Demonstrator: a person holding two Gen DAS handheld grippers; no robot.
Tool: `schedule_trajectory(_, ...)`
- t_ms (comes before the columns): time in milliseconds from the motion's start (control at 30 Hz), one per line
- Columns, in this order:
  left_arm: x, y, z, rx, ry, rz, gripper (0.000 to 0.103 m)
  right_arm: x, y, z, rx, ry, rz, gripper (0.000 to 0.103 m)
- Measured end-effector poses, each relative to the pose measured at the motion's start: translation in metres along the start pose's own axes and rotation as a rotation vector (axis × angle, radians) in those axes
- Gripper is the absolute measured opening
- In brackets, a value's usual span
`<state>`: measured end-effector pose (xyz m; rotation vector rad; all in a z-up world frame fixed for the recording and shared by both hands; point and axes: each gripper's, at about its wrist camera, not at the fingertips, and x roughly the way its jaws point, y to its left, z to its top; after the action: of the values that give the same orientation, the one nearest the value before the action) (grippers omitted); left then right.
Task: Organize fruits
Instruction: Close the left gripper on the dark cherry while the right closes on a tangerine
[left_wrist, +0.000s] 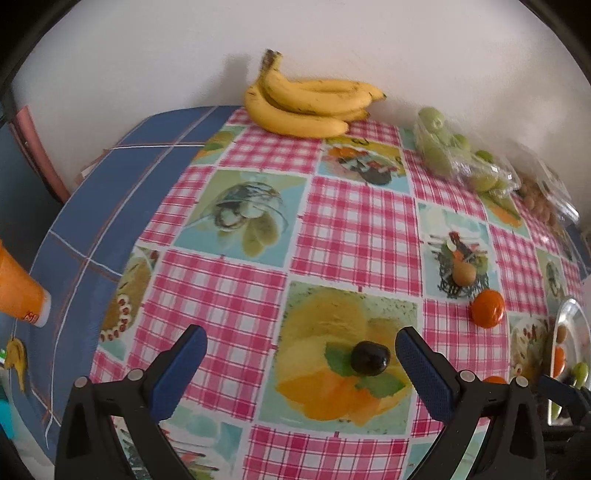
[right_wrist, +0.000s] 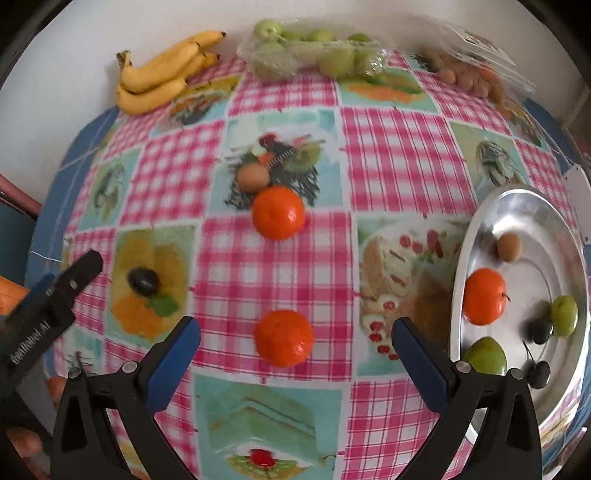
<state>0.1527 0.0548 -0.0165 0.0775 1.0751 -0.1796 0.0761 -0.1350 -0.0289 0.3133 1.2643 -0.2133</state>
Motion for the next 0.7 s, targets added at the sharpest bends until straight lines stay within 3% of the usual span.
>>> schedule_trajectory(233,0.014,-0.017,-0.003,0.067,0.056,-0.005,0.103,0.013,-0.002,-0.02,-0.017,-0.006,-0.012,0.103)
schedule_trajectory(700,0.025,-0.021,-0.005,0.04,0.122,-0.093,0.101,0.005,-0.022,-0.017,-0.01,-0.004,0.018,0.103)
